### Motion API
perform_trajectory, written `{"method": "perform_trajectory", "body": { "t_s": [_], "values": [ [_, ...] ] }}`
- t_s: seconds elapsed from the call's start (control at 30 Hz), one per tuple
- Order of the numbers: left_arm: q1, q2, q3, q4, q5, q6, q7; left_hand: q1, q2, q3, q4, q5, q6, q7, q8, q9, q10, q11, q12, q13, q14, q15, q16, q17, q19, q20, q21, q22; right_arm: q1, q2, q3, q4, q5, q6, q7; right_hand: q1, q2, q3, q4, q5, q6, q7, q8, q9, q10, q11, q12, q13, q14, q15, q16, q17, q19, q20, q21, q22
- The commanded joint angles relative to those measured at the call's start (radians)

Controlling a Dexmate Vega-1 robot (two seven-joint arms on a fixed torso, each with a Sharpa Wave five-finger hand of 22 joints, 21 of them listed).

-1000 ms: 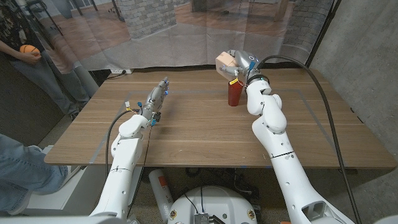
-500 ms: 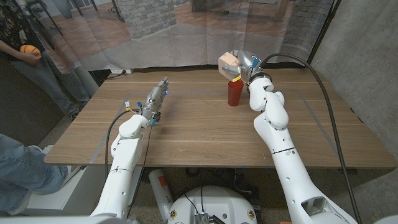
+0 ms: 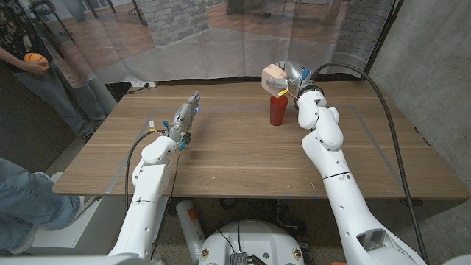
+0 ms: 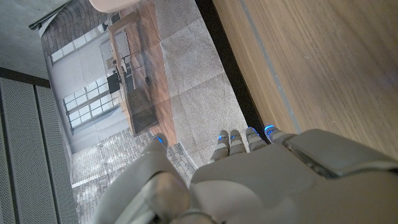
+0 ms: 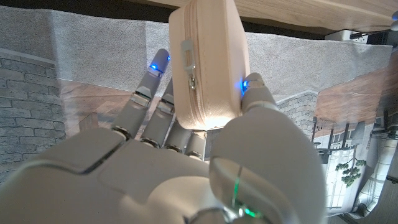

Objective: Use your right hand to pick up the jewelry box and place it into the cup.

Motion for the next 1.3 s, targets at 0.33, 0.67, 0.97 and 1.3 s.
{"method": "perform_trajectory", "body": {
  "t_s": [0.33, 0.67, 0.97, 1.3],
  "values": [
    [0.002, -0.001, 0.005, -0.005, 0.008, 0.004, 0.010, 0.013, 0.001, -0.005, -0.001, -0.001, -0.001, -0.003, 0.001, 0.004, 0.005, 0.002, 0.000, 0.004, -0.001, -0.001, -0.001, 0.004, -0.044, 0.007, 0.000, 0.005, 0.026, -0.020, 0.010, 0.049, 0.001, -0.041, 0.020, 0.071, 0.078, 0.009, 0.010, -0.004, 0.004, -0.001, 0.000, 0.007, 0.050, -0.046, -0.001, 0.005, 0.003, -0.076, -0.008, 0.006, -0.001, -0.003, 0.010, 0.002],
    [-0.002, 0.001, 0.010, 0.001, 0.017, 0.008, 0.012, 0.014, 0.001, -0.006, -0.001, -0.002, -0.001, -0.003, 0.000, 0.004, 0.005, 0.001, 0.000, 0.004, -0.001, -0.001, -0.001, 0.004, -0.044, 0.007, 0.000, 0.005, 0.036, -0.028, 0.010, 0.068, -0.006, -0.063, 0.035, 0.070, 0.079, 0.008, 0.011, -0.005, 0.004, -0.001, -0.001, 0.007, 0.052, -0.046, -0.002, 0.005, 0.006, -0.077, -0.009, 0.007, -0.002, -0.003, 0.011, 0.002],
    [-0.006, 0.000, 0.013, 0.002, 0.020, 0.015, 0.011, 0.014, 0.002, -0.006, -0.001, -0.002, 0.000, -0.003, 0.001, 0.004, 0.006, 0.001, 0.000, 0.004, 0.000, -0.001, -0.001, 0.004, -0.044, 0.008, -0.001, 0.005, 0.036, -0.034, 0.012, 0.078, -0.003, -0.076, 0.041, 0.068, 0.080, 0.006, 0.013, -0.006, 0.002, -0.001, -0.002, 0.007, 0.052, -0.045, -0.004, 0.005, 0.006, -0.074, -0.010, 0.009, -0.003, -0.003, 0.012, 0.002],
    [-0.007, -0.003, 0.014, 0.005, 0.023, 0.016, 0.011, 0.015, 0.003, -0.007, -0.001, -0.003, 0.000, -0.003, 0.001, 0.004, 0.006, -0.001, 0.000, 0.004, -0.001, 0.000, -0.001, 0.004, -0.044, 0.008, 0.000, 0.005, 0.046, -0.032, 0.005, 0.097, -0.002, -0.089, 0.039, 0.065, 0.081, 0.005, 0.016, -0.008, 0.001, 0.000, -0.004, 0.008, 0.052, -0.043, -0.005, 0.006, 0.006, -0.075, -0.011, 0.010, -0.005, -0.001, 0.012, 0.001]
  ]
}}
